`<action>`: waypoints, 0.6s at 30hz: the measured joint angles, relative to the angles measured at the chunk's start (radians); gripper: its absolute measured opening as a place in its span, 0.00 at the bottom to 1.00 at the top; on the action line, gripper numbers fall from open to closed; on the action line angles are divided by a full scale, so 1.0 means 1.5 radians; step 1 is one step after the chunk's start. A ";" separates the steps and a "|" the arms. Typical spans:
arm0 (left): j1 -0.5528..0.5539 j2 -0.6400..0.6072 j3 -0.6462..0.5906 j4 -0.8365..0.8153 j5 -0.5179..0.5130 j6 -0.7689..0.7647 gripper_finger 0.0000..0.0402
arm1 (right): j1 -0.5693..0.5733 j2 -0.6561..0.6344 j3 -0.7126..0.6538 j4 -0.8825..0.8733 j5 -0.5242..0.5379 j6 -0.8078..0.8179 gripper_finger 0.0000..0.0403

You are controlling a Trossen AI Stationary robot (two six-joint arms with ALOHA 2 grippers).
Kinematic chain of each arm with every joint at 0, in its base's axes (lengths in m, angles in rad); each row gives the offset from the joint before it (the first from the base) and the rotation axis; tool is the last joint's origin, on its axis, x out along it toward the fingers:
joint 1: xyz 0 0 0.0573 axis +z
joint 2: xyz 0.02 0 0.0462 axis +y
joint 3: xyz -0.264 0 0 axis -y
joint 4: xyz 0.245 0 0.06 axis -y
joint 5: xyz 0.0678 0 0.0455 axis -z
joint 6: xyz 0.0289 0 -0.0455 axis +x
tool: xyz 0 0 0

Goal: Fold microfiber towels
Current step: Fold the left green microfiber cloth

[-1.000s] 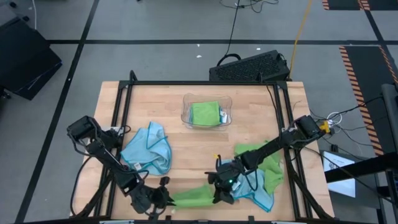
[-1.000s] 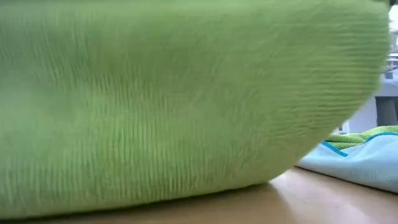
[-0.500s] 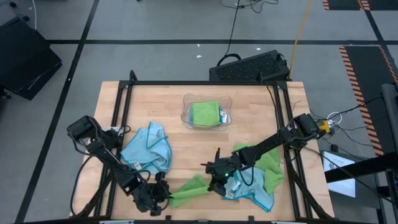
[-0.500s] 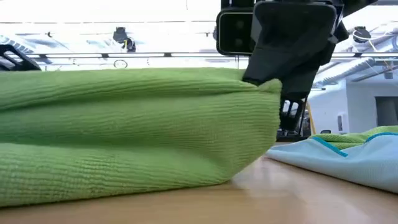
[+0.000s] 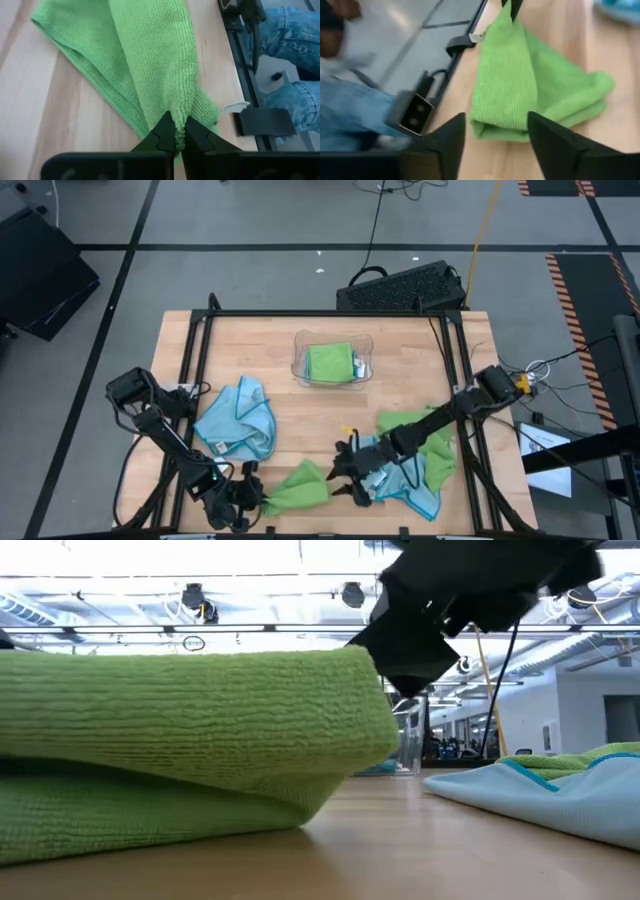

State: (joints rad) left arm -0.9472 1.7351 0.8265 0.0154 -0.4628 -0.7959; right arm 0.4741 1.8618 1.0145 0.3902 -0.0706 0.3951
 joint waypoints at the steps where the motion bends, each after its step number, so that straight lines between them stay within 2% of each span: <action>1: 0.000 0.000 0.000 0.001 -0.005 0.000 0.03 | 0.012 0.000 0.000 -0.001 0.032 -0.028 0.55; 5: 0.002 0.000 0.000 0.002 -0.024 0.003 0.02 | 0.060 0.000 0.000 0.029 0.136 -0.132 0.70; 8: 0.008 0.000 0.000 0.008 -0.034 0.001 0.03 | 0.086 0.007 0.001 0.084 0.187 -0.172 0.76; 16: 0.024 0.000 0.001 0.026 -0.041 0.015 0.02 | 0.102 0.082 0.017 0.130 0.288 -0.198 0.78; 18: 0.028 0.000 0.001 0.028 -0.042 0.017 0.02 | 0.104 0.099 0.027 0.129 0.294 -0.211 0.78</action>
State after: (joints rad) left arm -0.9049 1.7351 0.8284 0.0578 -0.5251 -0.7700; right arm 0.6301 2.0100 1.0555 0.5837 0.3711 0.0792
